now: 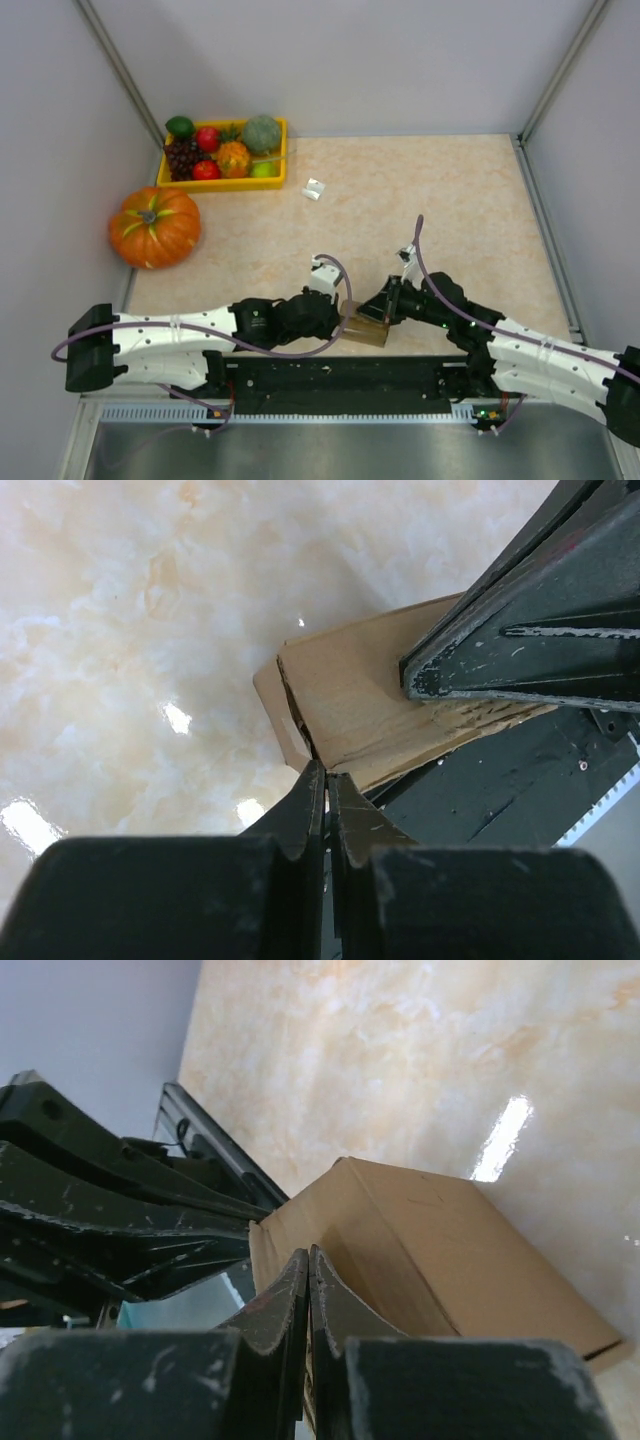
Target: Fold the paper box
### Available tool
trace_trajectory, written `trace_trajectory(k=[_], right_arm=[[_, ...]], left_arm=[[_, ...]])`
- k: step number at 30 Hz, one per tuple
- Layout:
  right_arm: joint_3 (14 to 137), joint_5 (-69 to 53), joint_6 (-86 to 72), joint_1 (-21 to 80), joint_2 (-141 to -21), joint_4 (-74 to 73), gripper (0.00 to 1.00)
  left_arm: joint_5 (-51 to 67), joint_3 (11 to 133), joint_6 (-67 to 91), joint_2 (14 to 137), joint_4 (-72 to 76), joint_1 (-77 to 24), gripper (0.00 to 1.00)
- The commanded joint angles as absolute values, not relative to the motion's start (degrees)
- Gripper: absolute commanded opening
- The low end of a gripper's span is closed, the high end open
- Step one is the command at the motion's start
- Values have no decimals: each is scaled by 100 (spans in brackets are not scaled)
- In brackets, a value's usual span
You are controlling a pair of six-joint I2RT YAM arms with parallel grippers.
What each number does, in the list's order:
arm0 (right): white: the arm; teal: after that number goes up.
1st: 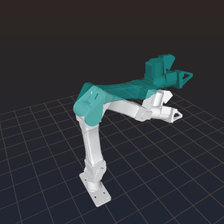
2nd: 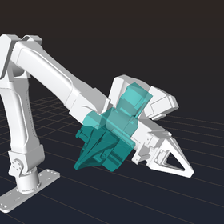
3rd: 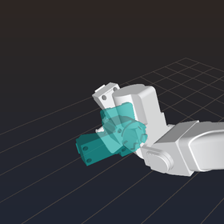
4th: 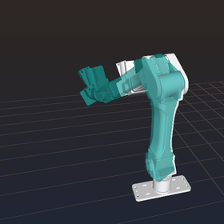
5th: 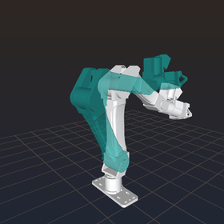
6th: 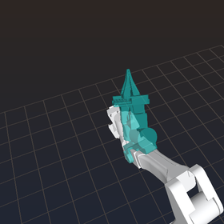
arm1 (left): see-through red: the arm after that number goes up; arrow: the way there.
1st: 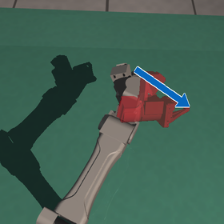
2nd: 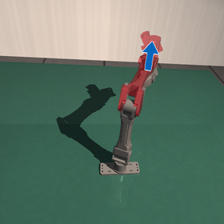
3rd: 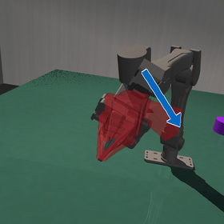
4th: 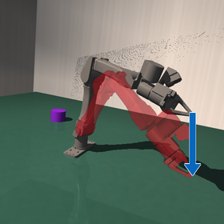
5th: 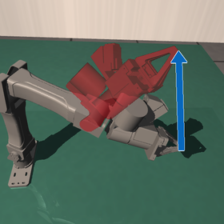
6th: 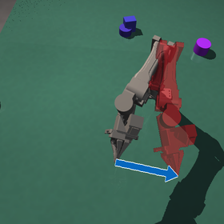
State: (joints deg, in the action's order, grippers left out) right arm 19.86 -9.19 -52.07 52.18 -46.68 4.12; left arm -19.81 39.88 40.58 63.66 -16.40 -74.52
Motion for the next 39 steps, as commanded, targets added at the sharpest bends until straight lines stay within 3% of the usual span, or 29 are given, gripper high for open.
trace_trajectory(k=[1,3,5,7,10,13,14,19,24,32,34,35,36,37,38,39], right_arm=[[1268,-1292,-5562,5185,-4422,2108,0],[1047,-1118,-5564,5186,-4229,1996,0],[1046,-1055,-5380,5177,-4017,1574,0],[1072,-1072,-5186,5177,-4051,1451,0],[932,-1125,-5089,5177,-4218,1520,0],[773,-1126,-5071,5177,-4377,1890,0],[817,-1081,-5045,5177,-4377,1655,0],[1722,-879,-4790,5186,-3974,-147,0],[2329,-905,-4728,5177,-3175,-1440,0],[1125,-740,-5177,5177,-2584,-1466,0],[1597,-555,-4959,5177,-2601,-1983,0],[1835,-423,-4879,5177,-2715,-2517,4],[2350,-378,-4808,5168,-2785,-2844,10],[2590,-369,-4738,5168,-2882,-3100,23],[2819,-465,-4703,5177,-3161,-3598,30],[3204,-562,-4676,5168,-3312,-3804,42]], left_arm=[[-1855,3832,4140,6250,-1573,-7523,12],[-1785,3771,4149,5846,-1573,-7515,30],[-1653,3866,4157,5373,-1634,-7515,59],[-1644,4121,4166,5081,-2054,-7427,69],[-1153,4473,4053,4694,-2136,-6980,59],[-56,4019,4078,4824,-1111,-6312,38],[295,3886,4130,5138,-455,-6215,27],[746,3525,4219,6221,466,-6082,10],[580,2963,4359,6407,772,-6091,4],[422,2882,4307,6119,388,-6091,5],[387,3145,4202,5794,151,-6091,13],[204,3242,4166,5679,-164,-6082,34],[89,3330,4131,5547,-324,-6091,44],[-130,3470,4174,5328,-447,-6091,52],[-236,3524,4175,5239,-640,-6082,69],[-298,3585,4184,5186,-772,-6004,74]])
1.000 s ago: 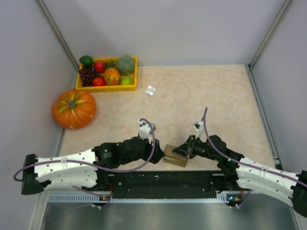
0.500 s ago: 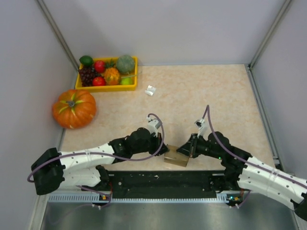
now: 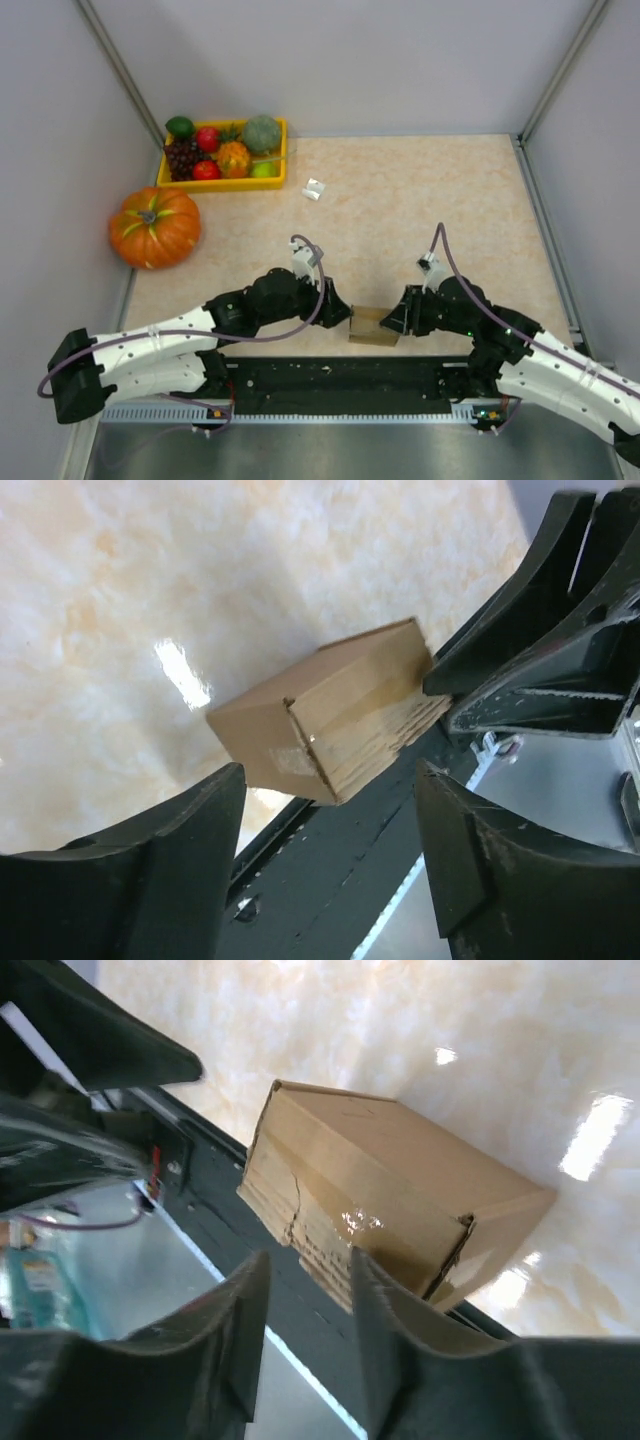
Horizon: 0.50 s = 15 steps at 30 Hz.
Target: Fold the paper box
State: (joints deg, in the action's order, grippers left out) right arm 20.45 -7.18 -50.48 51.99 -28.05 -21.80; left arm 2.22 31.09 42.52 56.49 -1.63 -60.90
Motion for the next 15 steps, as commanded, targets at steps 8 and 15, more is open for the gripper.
trace_trajectory(k=[8,15], right_arm=[[4395,-230,-4386,5081,-4149,-5686,92],[3657,-904,-4219,4545,-4157,-4388,84]], left_arm=[[1088,4201,4360,6573,-1257,-5441,76],[2073,4588,4157,7663,-941,-5396,63]])
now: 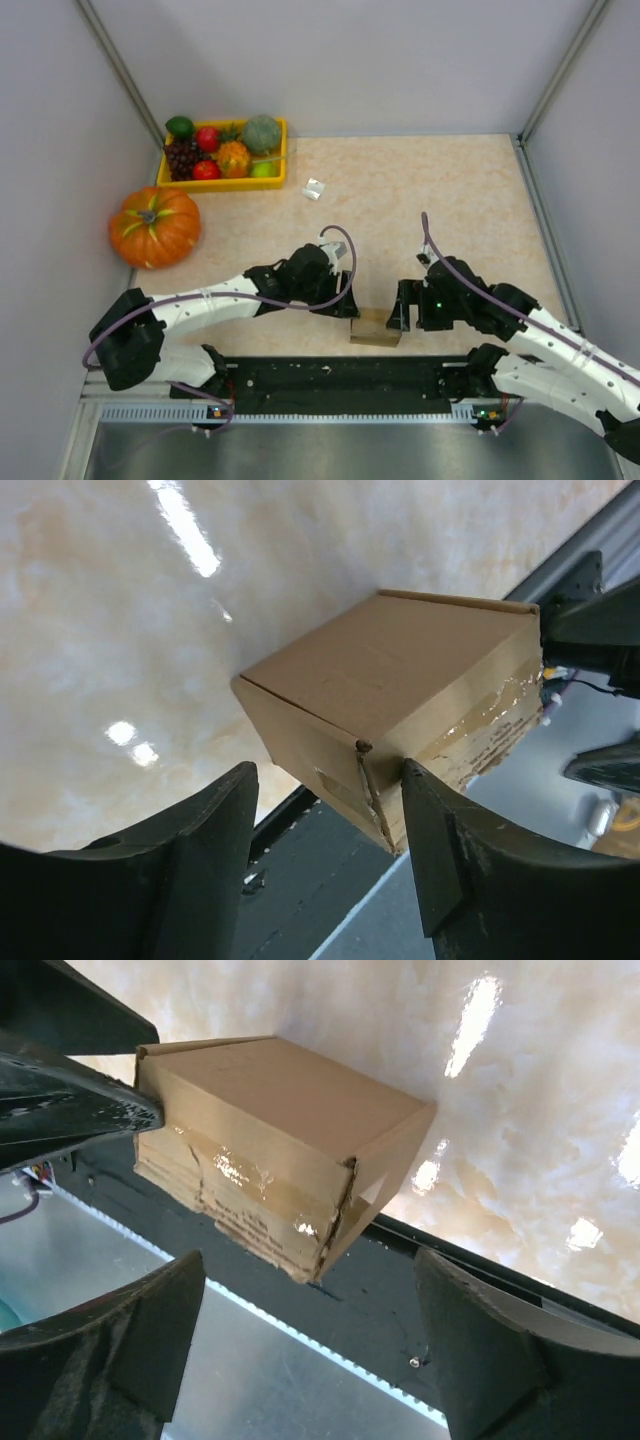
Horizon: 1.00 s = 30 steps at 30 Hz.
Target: Fold the paper box
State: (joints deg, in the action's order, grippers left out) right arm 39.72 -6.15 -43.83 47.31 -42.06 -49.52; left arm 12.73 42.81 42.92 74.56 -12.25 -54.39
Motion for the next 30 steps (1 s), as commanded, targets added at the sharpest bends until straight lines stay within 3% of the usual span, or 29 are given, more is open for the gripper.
trace_trajectory(k=[1,2,6,11,14,16,23,27,30], right_arm=[[3543,-1079,-4193,4448,-4236,-3881,79],[3298,-1568,-4140,4299,-4289,-3615,76],[3050,-1591,-4061,4236,-4307,-3077,62],[3303,-873,-3692,4236,-3858,-2769,47],[3619,-424,-3201,4228,-4173,-2479,38],[3709,-326,-2893,4236,-4578,-1962,26],[3805,904,-1355,4236,-5956,234,26],[4157,1572,-1272,4228,-6846,36,29],[4122,1380,-1458,4219,-6873,9,33]], left_arm=[[2126,4588,4166,7734,-827,-5396,61],[2083,4597,4149,7734,-800,-5388,60],[2197,4553,4017,7629,-458,-5370,58],[2505,4842,3754,7822,-97,-5291,52],[2321,5386,3446,8077,-193,-5230,50],[2233,5799,3261,8260,-185,-5151,47],[1240,6688,2593,8683,254,-4957,43],[1397,6426,2847,8894,273,-4782,42],[1126,6005,3171,8790,211,-4527,54]])
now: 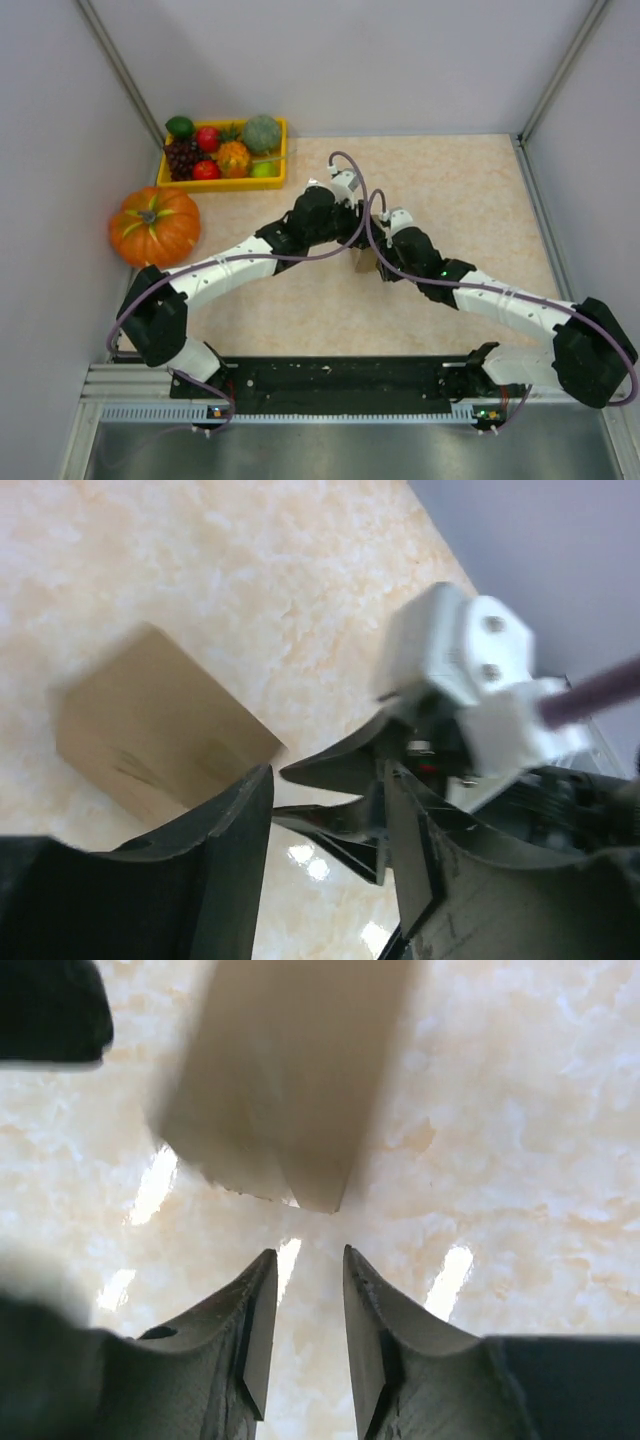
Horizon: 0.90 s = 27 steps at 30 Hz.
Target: Fold the paper box
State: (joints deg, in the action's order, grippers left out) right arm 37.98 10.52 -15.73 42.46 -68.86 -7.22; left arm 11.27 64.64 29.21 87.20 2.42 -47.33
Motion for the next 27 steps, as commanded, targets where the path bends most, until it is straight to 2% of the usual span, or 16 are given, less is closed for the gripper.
trace_trajectory(k=[1,5,12,18,22,24,27], right_arm=[[4157,1484,-1546,4219,-6830,-209,35],[4219,1512,-1643,4166,-6575,-658,49],[4192,520,-2276,3385,-6556,-703,55],[4271,18,-2329,3252,-6671,-712,57],[4385,-385,-2329,3208,-6951,-607,60],[4595,-814,-2539,3094,-7180,-467,62],[4894,-1832,-3040,2699,-7785,261,78]], left_arm=[[1099,5951,3234,8728,28,-4274,55],[678,5064,3392,8052,290,-3876,66],[466,4693,3296,7305,299,-3727,67],[221,4500,3279,6602,343,-3665,66],[-605,4631,3207,6468,-104,-3360,81],[-178,4921,3444,6766,-228,-2834,84],[500,5343,3849,7355,-378,-2279,85]])
